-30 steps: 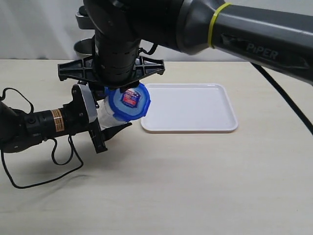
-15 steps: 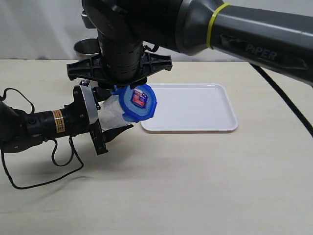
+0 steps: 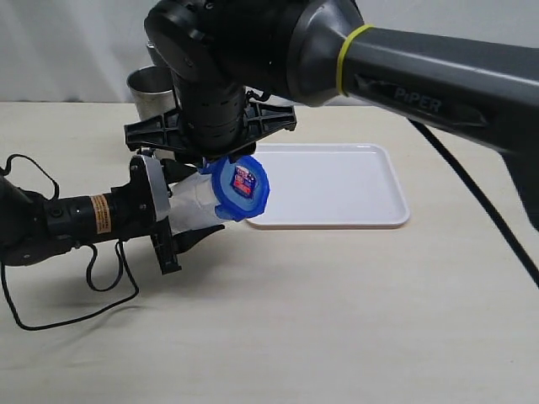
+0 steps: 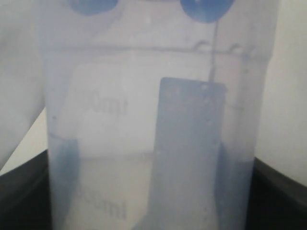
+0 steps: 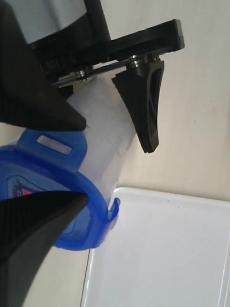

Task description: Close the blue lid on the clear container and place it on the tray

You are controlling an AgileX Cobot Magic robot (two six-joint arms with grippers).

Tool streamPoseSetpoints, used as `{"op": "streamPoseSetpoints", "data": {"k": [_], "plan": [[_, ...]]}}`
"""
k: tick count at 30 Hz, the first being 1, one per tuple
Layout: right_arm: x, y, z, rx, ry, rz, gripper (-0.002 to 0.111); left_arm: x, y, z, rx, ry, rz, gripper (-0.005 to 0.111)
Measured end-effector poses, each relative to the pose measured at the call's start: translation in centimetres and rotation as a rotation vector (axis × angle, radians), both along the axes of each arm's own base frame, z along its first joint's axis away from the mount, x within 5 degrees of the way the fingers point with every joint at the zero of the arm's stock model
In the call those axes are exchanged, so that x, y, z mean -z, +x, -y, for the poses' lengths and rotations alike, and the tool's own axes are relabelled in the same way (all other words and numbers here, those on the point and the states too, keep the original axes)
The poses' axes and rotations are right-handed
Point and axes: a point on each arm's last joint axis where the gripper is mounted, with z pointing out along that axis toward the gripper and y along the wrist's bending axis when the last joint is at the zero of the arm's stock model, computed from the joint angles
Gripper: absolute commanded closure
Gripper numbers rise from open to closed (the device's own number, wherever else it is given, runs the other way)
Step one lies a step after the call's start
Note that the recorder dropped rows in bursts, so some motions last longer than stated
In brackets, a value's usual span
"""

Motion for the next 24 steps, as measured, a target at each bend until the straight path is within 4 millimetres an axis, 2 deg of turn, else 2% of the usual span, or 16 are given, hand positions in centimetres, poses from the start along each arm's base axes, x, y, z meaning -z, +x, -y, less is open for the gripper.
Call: {"op": "streamPoseSetpoints", "data": {"k": [7, 14, 16, 19, 22, 24], "plan": [[0.1, 0.2, 0.2, -0.021, -0.026, -0.01, 0.086, 0.0, 0.0, 0.0, -0.002, 0.001, -0.001, 0.107], [0.8, 0.4, 0.3, -0.058, -0.073, -0.02, 0.087, 0.1, 0.0, 0.0, -0.001, 0.012, 0.003, 0.107], [1.6, 0.7, 0.3, -0.074, -0.107, -0.035, 0.087, 0.2, 0.0, 0.0, -0.002, 0.023, 0.004, 0.107], [4.1, 0.7, -0.7, -0.089, -0.069, -0.104, 0.087, 0.0, -0.4, 0.8, 0.033, -0.005, 0.001, 0.107], [4.2, 0.3, -1.2, -0.124, -0.056, -0.107, 0.086, -0.2, -0.5, 1.1, 0.039, -0.046, -0.016, 0.107], [3.2, 0.4, -0.8, -0.146, -0.077, -0.073, 0.086, -0.5, -0.5, 1.1, 0.04, -0.076, -0.019, 0.107]]}}
